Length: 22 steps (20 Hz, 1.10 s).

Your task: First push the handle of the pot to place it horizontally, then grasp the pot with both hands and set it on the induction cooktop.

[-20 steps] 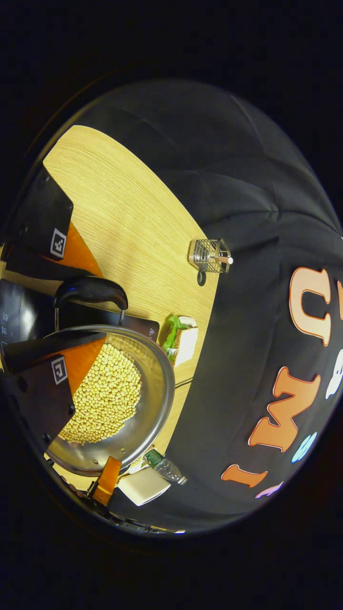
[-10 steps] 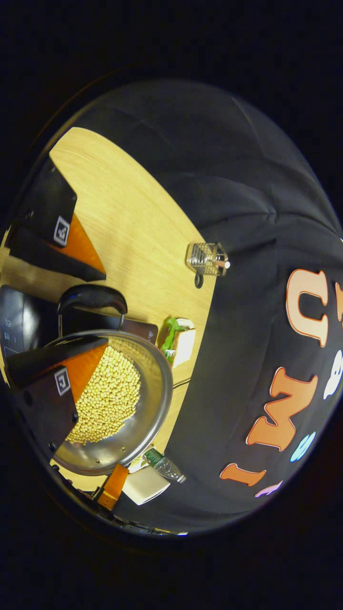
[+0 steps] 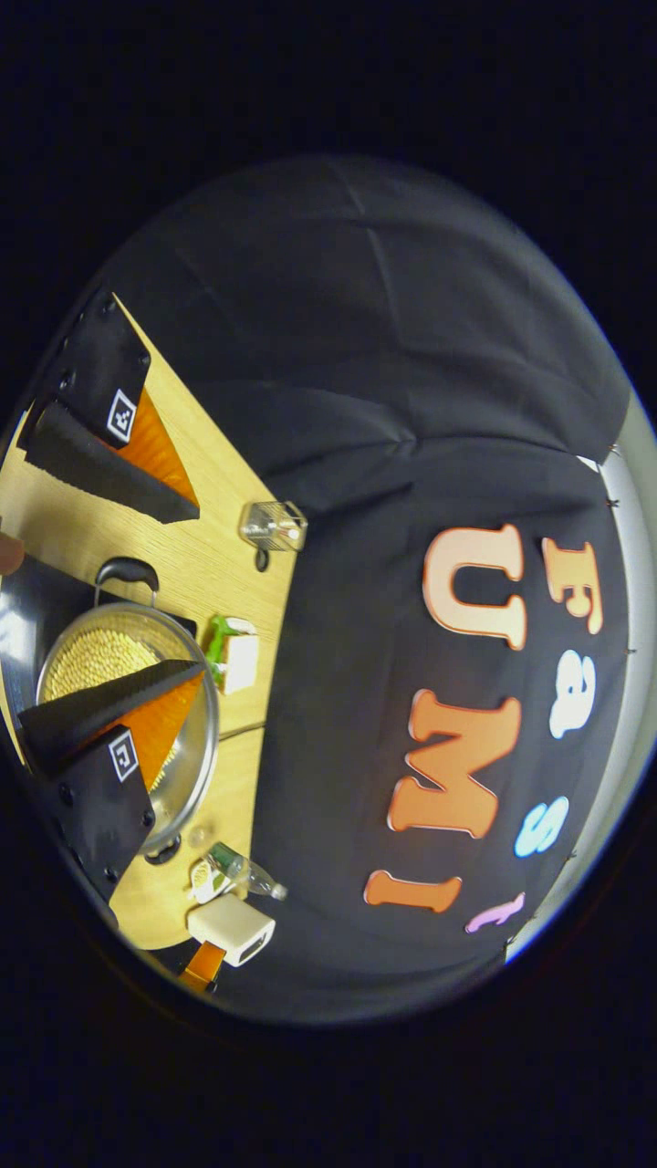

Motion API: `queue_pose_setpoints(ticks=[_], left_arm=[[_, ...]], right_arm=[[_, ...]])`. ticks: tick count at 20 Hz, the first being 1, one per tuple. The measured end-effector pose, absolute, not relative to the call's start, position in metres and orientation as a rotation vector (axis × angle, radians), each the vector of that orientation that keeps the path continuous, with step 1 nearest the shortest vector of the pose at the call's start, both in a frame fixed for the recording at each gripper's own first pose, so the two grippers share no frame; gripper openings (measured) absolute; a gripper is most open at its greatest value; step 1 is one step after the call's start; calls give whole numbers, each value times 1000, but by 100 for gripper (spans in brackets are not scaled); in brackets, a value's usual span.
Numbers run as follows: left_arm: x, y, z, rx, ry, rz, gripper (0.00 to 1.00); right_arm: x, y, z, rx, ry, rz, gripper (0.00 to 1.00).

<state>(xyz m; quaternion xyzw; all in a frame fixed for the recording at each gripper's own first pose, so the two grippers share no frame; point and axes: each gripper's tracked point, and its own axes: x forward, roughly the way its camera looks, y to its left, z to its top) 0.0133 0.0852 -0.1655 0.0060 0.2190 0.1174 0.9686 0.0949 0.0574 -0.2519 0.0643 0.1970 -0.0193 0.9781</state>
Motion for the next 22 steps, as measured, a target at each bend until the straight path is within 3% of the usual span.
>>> queue_pose_setpoints(ticks=[4, 10, 22], left_arm=[[10, 21, -88, 10, 315, 157, 98], [3, -48, -34, -3, 215, 82, 97], [6, -125, 34, -35, 96, 30, 99]], right_arm=[[78, -6, -194, 126, 269, -121, 95], [45, -63, -145, 90, 198, -172, 95], [36, -56, -74, -19, 90, -50, 95]])
